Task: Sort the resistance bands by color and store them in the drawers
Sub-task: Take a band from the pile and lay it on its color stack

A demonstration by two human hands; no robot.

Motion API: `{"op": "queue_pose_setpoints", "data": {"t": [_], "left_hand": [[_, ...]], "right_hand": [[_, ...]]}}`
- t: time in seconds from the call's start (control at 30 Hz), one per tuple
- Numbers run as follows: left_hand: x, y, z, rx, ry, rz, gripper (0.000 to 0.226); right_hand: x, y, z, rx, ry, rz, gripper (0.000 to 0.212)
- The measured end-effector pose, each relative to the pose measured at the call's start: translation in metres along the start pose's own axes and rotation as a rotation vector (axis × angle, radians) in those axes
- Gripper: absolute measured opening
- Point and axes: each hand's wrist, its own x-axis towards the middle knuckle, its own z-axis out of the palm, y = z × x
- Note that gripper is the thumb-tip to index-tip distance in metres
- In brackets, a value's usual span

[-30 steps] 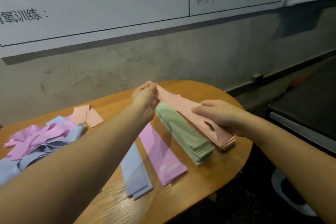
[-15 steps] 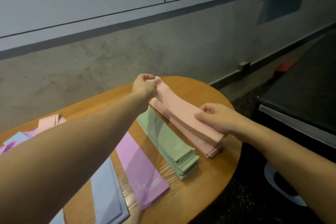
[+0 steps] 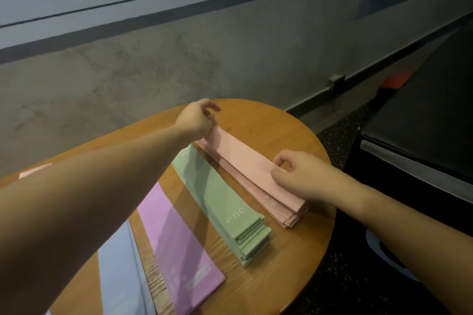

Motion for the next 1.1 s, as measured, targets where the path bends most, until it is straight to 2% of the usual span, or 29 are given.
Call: {"op": "queue_pose_setpoints", "data": {"t": [0.13, 0.37, 0.5, 0.6, 0.73, 0.83, 0.93, 1.1], "left_hand": [[0.002, -0.001, 0.006, 0.381, -0.088, 0.134, 0.035], [0.000, -0.005, 0.010, 0.578, -0.136, 0.175, 0.026], [-0.002, -0.008, 0.014, 0.738, -0.162, 0.260, 0.025], [-0.005, -0.006, 0.011, 0.854, -0.285, 0.354, 0.038], [-0.010, 0.003, 0.003, 0.910, -0.518, 0.406, 0.058], [-0.008, 0.005, 0.001, 0.969, -0.630, 0.402, 0.071], [-0.006, 0.008, 0.003, 0.955, -0.681, 0.377, 0.075], [-0.006, 0.013, 0.008, 1.033, -0.681, 0.421, 0.077]], "right_hand": [[-0.004, 0.004, 0.004, -0.185, 0.031, -0.004, 0.010], [-0.008, 0.009, 0.008, -0.397, 0.054, -0.005, 0.028], [-0.009, 0.009, 0.009, -0.374, 0.119, -0.063, 0.034], [-0.008, 0.007, 0.012, -0.310, 0.108, -0.084, 0.042], [-0.008, 0.003, 0.014, -0.296, 0.050, -0.074, 0.059], [-0.007, 0.000, 0.015, -0.343, 0.004, -0.062, 0.068], [-0.006, -0.004, 0.017, -0.399, -0.031, -0.057, 0.072], [-0.009, -0.005, 0.020, -0.440, 0.016, -0.101, 0.060]]}}
